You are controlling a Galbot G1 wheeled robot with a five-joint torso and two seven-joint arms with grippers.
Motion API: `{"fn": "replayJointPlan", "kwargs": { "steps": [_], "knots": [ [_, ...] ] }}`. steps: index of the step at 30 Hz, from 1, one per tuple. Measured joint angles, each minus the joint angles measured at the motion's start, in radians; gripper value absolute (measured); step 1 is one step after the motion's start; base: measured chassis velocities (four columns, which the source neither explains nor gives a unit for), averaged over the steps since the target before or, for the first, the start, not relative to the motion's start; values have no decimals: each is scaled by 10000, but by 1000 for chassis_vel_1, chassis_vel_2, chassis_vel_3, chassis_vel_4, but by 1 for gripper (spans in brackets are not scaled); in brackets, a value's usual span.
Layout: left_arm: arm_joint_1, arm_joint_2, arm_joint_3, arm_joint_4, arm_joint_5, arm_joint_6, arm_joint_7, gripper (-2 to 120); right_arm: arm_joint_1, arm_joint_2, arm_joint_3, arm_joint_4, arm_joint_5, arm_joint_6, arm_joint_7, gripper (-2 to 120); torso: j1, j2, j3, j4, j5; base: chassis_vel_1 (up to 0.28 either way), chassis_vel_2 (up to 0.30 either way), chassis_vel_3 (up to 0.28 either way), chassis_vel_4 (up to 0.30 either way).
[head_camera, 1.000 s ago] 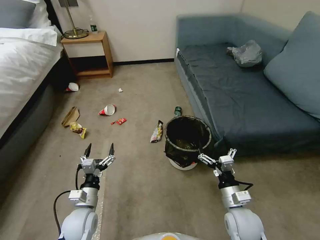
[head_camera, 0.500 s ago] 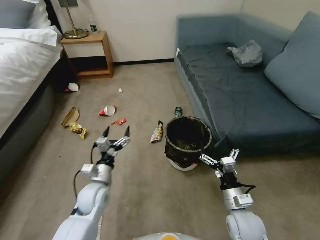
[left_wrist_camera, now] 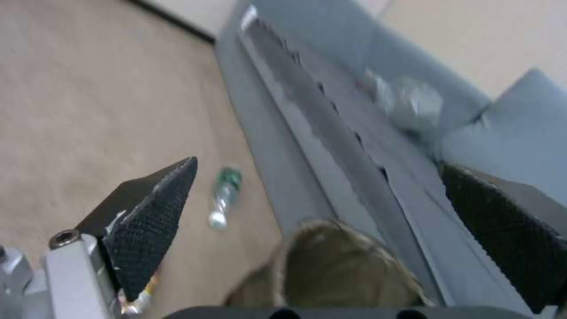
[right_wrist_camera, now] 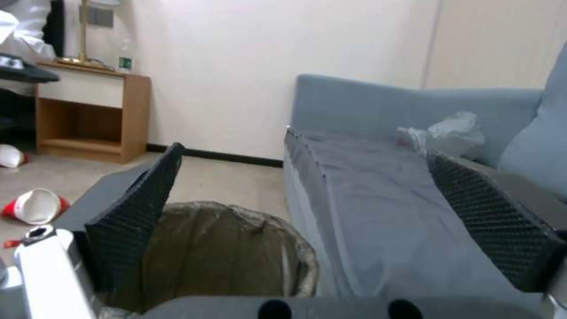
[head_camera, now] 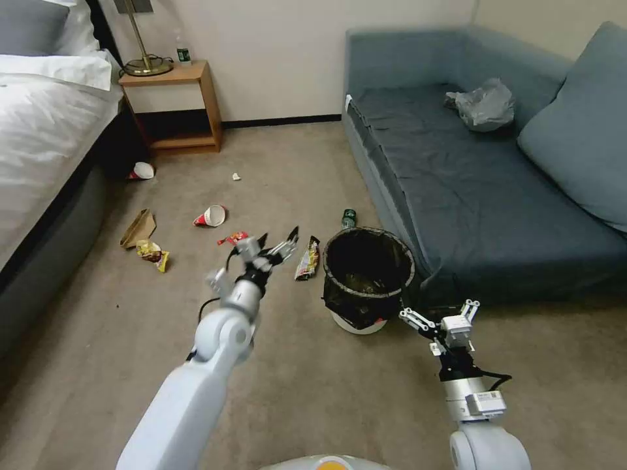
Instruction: Pick up the trash can from the floor.
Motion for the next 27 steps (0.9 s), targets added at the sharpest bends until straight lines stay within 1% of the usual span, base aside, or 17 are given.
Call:
{"fn": "replayJointPlan", "kwargs": {
  "steps": [2,3,5,6,8,9,11,12,14,15,17,22,27],
  "knots": [
    [-261,-90,82,123,-75,737,-236,100,-4,30,68,-33,-7,6,-2,100,0,0,0,1,-1,0,0,0,0],
    [-261,-90,82,123,-75,737,-236,100,-4,30,68,-33,-7,6,-2,100,0,0,0,1,-1,0,0,0,0],
    [-529,-167,106,319,-167,1728,-537,100,-3,76,99,-65,-24,35,-6,100,0,0,0,2,0,0,0,0,0],
    [-529,-167,106,319,-167,1728,-537,100,-3,76,99,-65,-24,35,-6,100,0,0,0,2,0,0,0,0,0],
    [-786,-309,61,584,-195,2769,-666,100,42,147,135,-96,-46,67,-14,100,0,-1,0,2,-2,0,0,0,0],
    [-786,-309,61,584,-195,2769,-666,100,42,147,135,-96,-46,67,-14,100,0,-1,0,2,-2,0,0,0,0],
    [-905,-425,52,745,-185,3228,-838,100,84,195,162,-136,-48,106,-21,100,0,0,0,3,-1,0,0,0,0],
    [-905,-425,52,745,-185,3228,-838,100,84,195,162,-136,-48,106,-21,100,0,0,0,3,-1,0,0,0,0],
    [-999,-603,52,956,-149,3561,-867,100,79,238,164,-187,-64,167,-49,100,0,0,0,2,-2,0,0,0,0],
    [-999,-603,52,956,-149,3561,-867,100,79,238,164,-187,-64,167,-49,100,0,0,0,2,-2,0,0,0,0],
    [-1103,-847,42,1222,-73,3762,-784,100,69,278,159,-235,-97,226,-91,100,0,0,0,2,-1,0,0,0,0],
    [-1201,-1107,27,1509,127,3962,-529,100,38,296,171,-245,-106,269,-118,100,0,0,0,2,-1,0,0,0,0],
    [-1263,-1400,25,1888,456,3992,-504,100,-38,296,258,-264,-81,403,-166,100,0,-1,-1,1,-1,0,0,0,0]
  ]
}}
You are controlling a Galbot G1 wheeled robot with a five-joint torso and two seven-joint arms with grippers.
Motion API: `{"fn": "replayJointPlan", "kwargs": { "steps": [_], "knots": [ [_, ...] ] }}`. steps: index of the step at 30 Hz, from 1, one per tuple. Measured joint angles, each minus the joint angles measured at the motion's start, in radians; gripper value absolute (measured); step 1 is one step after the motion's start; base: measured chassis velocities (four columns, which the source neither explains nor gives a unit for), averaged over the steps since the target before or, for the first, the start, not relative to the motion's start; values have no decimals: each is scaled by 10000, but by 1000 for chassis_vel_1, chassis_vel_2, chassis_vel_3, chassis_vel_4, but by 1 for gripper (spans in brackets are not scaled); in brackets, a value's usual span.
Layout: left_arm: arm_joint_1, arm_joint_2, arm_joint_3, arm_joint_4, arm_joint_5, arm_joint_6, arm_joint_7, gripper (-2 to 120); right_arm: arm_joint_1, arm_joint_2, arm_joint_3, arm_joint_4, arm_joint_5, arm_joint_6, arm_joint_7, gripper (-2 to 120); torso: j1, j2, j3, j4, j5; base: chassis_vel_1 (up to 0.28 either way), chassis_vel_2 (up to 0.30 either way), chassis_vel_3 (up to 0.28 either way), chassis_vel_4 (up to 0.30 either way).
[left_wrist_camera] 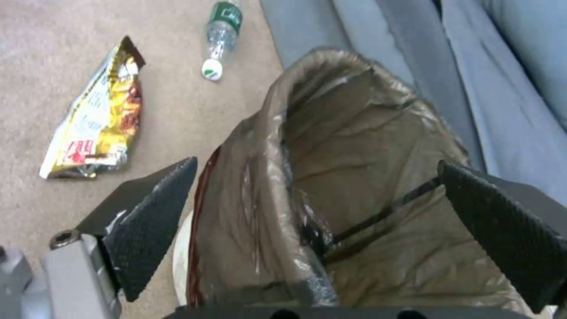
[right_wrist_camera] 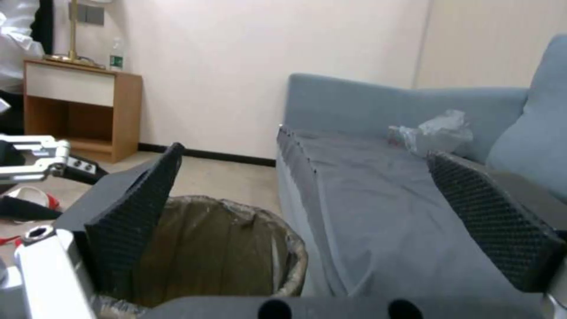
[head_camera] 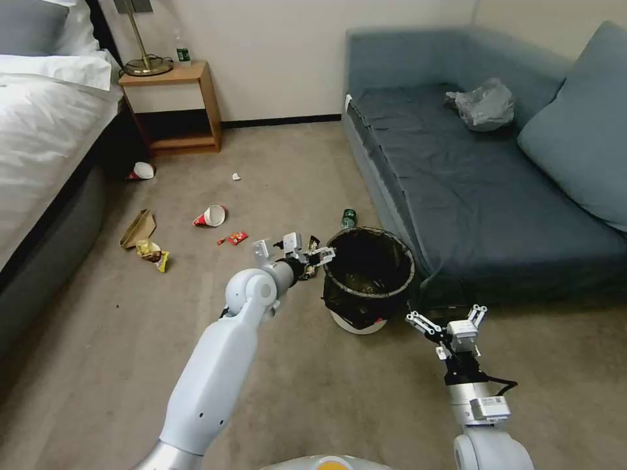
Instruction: Pick up the trash can from the floor.
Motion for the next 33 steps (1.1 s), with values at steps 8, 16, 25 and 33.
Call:
{"fn": "replayJointPlan", "kwargs": {
  "steps": [8,16,25,33],
  "knots": [
    [-82,-324,-12,527,242,-68,-153,100,-18,-1,33,-78,68,114,-15,100,0,0,0,0,0,0,0,0,0],
    [-172,-459,-17,745,293,-35,-291,85,-12,-35,79,-124,129,155,-28,98,0,0,0,0,0,0,0,0,0],
    [-131,-433,-4,915,322,42,-252,53,-22,-22,72,-21,161,180,-86,98,0,1,0,0,0,0,0,0,0],
    [-36,-404,-47,988,553,29,-57,26,-75,-8,63,34,162,223,-113,98,0,0,0,0,-1,0,0,0,0]
  ]
}}
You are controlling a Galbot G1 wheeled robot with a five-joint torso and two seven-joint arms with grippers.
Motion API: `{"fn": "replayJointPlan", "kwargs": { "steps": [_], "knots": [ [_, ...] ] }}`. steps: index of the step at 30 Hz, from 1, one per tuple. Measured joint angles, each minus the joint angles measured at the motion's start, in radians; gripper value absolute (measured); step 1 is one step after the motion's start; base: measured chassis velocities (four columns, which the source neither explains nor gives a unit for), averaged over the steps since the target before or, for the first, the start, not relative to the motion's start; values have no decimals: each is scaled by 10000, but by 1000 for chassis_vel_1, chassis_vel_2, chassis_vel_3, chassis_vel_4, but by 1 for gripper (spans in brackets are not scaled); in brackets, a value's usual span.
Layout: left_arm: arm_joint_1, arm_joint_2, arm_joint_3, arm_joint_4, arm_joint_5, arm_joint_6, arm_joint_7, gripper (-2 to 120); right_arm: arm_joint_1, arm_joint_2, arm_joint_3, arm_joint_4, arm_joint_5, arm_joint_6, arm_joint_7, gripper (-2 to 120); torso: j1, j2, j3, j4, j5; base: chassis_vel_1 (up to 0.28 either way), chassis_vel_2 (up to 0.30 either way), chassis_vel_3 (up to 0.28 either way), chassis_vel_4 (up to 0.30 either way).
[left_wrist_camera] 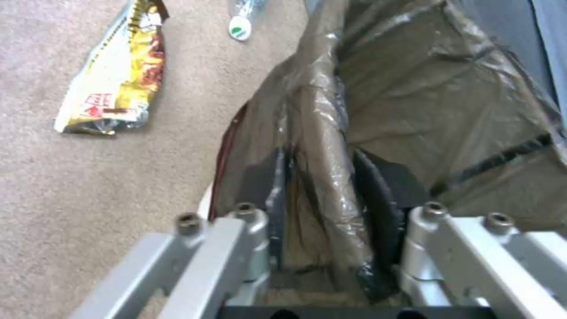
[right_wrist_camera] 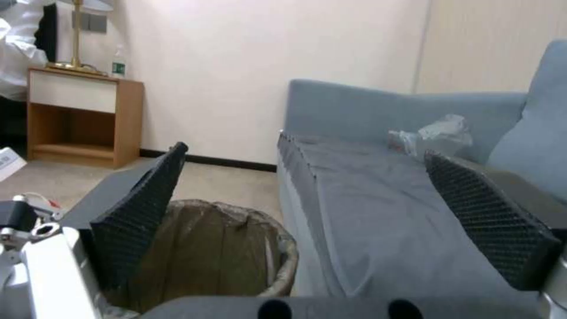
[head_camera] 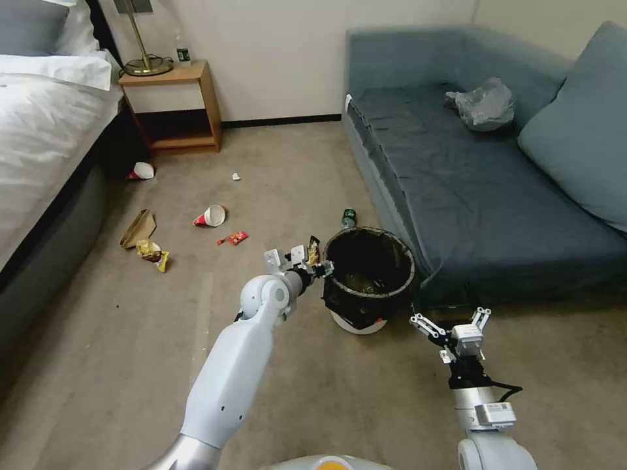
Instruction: Pick up the trash can from the floor.
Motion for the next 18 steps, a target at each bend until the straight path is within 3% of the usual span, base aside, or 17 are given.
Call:
{"fn": "replayJointPlan", "kwargs": {
  "steps": [2,5,12,18],
  "knots": [
    [56,38,-9,-25,192,-40,93,15,-12,5,-5,29,0,4,0,98,-1,0,0,0,-1,0,0,0,0],
    [117,92,-26,-81,319,-70,158,7,-24,9,-7,48,-3,8,0,98,0,0,0,-1,0,0,0,0,0],
    [153,153,-53,-158,503,-179,194,5,-16,23,-23,73,-20,9,0,98,0,0,0,-1,-1,0,0,0,0],
    [289,416,-195,-843,614,-249,187,5,32,16,-40,54,-33,-1,-1,98,0,0,0,0,0,0,0,0,0]
  ]
}}
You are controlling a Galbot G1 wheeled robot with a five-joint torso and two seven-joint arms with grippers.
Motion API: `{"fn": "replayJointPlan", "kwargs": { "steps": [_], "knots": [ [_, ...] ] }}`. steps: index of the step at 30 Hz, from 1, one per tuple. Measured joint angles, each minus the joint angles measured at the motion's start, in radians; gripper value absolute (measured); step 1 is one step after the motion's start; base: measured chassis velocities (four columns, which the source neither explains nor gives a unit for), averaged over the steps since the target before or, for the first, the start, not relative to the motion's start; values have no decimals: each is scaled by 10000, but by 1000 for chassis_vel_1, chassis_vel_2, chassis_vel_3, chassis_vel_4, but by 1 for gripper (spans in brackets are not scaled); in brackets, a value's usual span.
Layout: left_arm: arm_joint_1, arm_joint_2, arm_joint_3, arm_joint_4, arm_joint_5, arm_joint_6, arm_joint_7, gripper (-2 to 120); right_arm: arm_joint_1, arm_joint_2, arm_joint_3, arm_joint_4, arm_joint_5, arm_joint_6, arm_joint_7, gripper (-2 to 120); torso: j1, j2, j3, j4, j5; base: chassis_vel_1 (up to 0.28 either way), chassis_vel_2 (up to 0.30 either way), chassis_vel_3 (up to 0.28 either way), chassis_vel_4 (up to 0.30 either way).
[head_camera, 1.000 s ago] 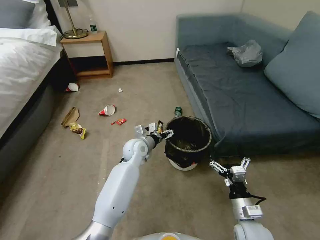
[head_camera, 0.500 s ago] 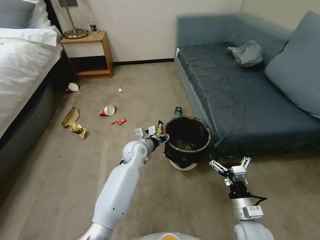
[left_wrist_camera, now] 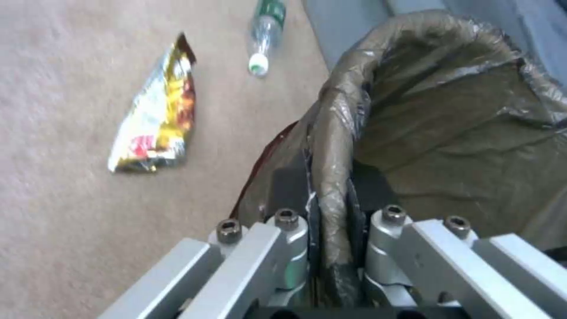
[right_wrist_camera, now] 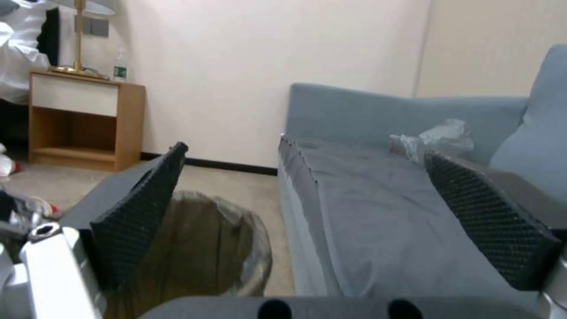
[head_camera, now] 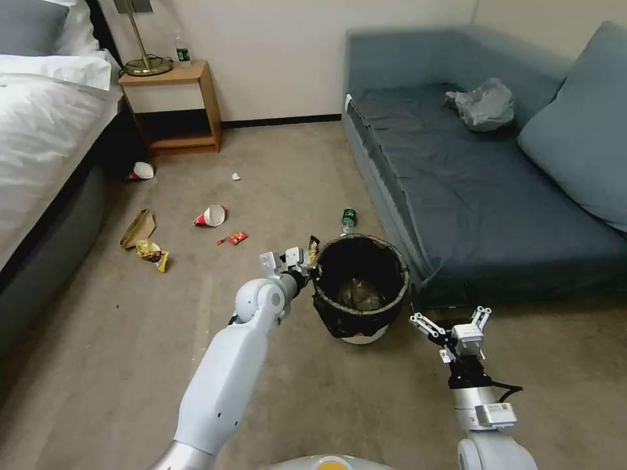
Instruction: Pick up the trash can from the floor.
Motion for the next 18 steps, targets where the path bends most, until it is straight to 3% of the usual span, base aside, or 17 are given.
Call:
{"fn": "replayJointPlan", "kwargs": {
  "steps": [7,10,18],
  "knots": [
    [304,258,-154,-795,1,9,-40,5,108,-27,3,-38,0,-64,11,98,-1,0,0,0,-1,0,0,0,0],
    [573,502,-309,-1602,22,33,-224,5,177,-94,24,-30,25,-140,49,98,-1,0,0,0,0,0,0,0,0],
    [928,649,-564,-2244,84,23,-162,5,152,-32,-72,-145,5,-7,65,98,0,1,0,0,0,0,0,0,0]
  ]
}}
